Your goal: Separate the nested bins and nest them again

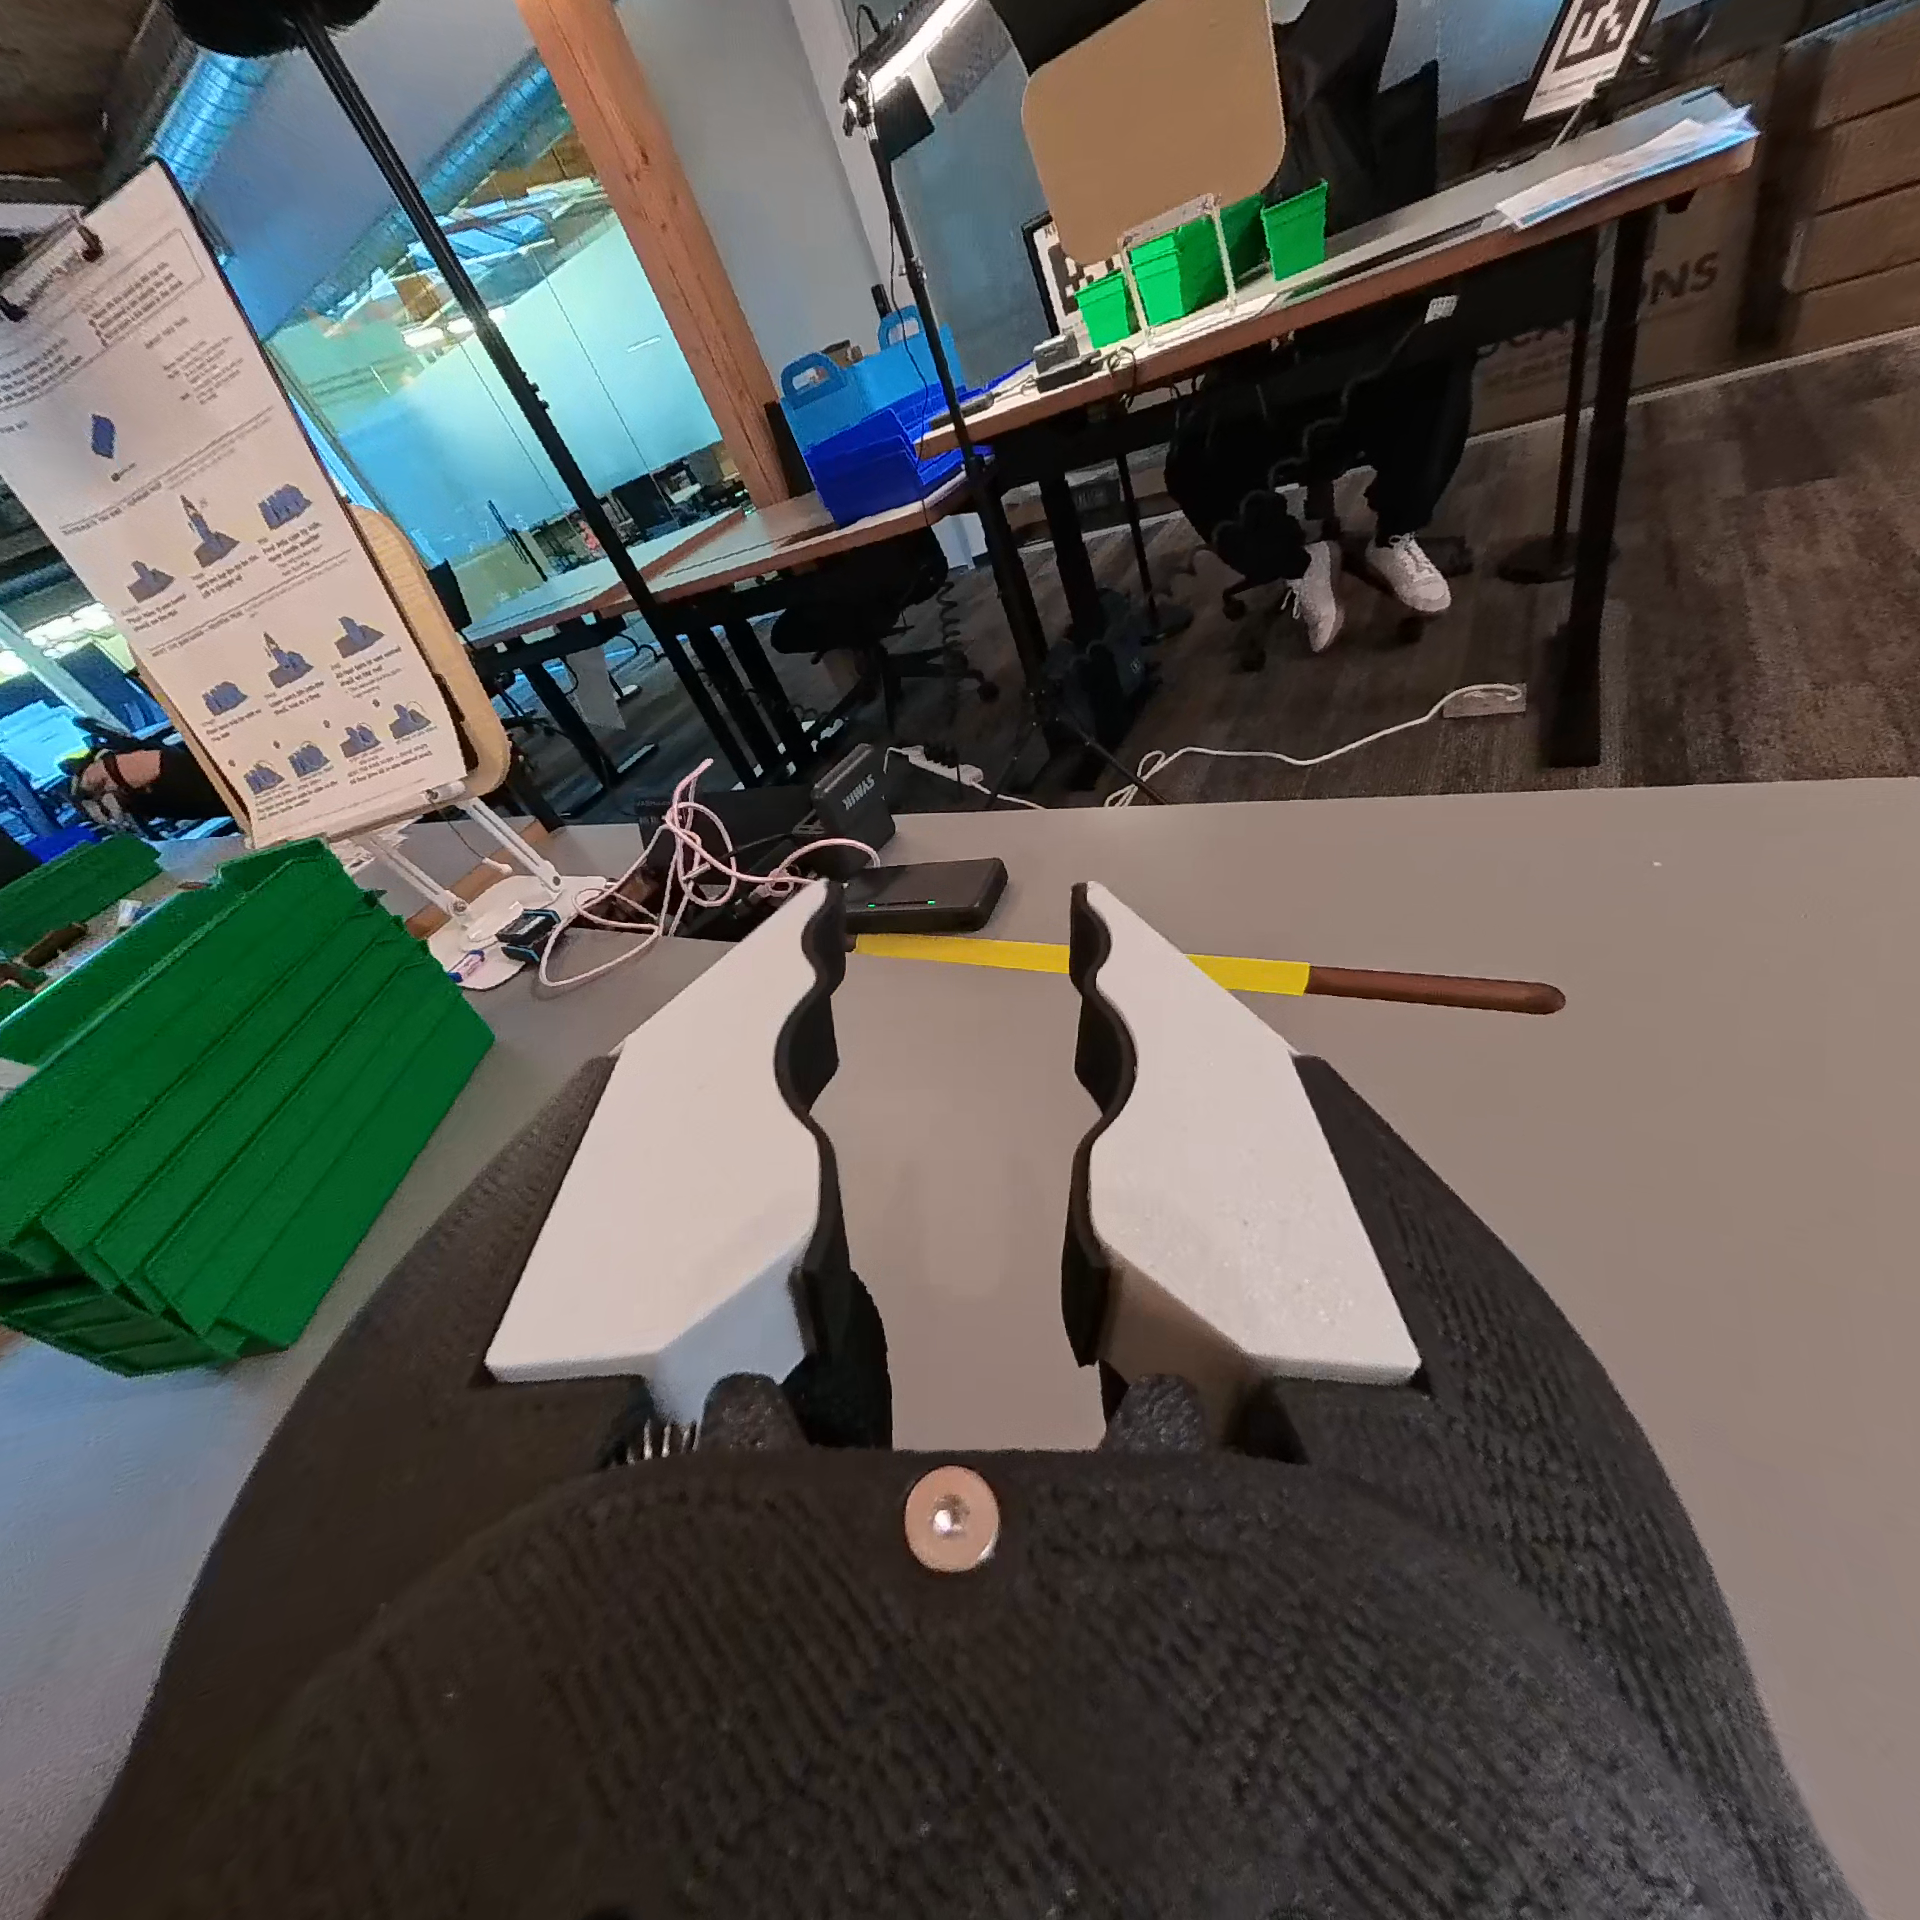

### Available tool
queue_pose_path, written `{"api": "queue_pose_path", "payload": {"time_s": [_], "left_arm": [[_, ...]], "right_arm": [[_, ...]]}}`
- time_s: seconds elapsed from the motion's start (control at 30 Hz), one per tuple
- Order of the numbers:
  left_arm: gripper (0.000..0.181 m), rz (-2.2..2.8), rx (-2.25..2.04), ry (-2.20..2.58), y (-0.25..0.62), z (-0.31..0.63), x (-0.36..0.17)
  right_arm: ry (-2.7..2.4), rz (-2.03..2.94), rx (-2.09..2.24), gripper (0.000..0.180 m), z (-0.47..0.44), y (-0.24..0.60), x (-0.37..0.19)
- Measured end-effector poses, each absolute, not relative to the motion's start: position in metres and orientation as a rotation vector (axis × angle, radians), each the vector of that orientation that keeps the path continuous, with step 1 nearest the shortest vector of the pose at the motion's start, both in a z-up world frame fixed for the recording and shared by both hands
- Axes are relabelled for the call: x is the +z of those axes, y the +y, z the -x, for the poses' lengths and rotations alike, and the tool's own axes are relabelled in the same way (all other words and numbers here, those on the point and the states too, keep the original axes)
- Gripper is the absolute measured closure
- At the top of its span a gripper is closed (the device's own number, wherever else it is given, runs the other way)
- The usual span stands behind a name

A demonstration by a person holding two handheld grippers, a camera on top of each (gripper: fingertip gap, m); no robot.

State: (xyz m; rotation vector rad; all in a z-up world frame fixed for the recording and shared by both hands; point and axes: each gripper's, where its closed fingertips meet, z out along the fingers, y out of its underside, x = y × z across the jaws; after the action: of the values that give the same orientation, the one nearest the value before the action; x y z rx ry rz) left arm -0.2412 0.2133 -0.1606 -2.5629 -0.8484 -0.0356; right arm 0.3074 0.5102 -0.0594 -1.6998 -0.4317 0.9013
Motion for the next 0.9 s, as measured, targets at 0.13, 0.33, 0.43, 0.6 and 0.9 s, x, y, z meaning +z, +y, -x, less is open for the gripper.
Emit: {"api": "queue_pose_path", "payload": {"time_s": [0.13,0.33,0.43,0.6,0.9], "left_arm": [[0.099,2.396,-0.037,-0.754,0.222,0.243,-0.130],[0.138,2.387,-0.126,-0.701,0.218,0.236,-0.126],[0.174,2.486,0.027,-0.713,0.209,0.249,-0.149],[0.177,2.480,0.174,-0.628,0.212,0.253,-0.156],[0.102,1.815,-0.053,-0.458,0.180,0.239,-0.057]], "right_arm": [[-0.433,1.692,0.892,0.137,-0.308,0.509,-0.057],[-0.438,1.686,0.891,0.137,-0.307,0.506,-0.054],[-0.451,1.690,0.874,0.137,-0.306,0.505,-0.054],[-0.491,1.696,0.837,0.141,-0.296,0.501,-0.053],[-0.846,1.510,0.614,0.125,-0.225,0.450,-0.028]]}}
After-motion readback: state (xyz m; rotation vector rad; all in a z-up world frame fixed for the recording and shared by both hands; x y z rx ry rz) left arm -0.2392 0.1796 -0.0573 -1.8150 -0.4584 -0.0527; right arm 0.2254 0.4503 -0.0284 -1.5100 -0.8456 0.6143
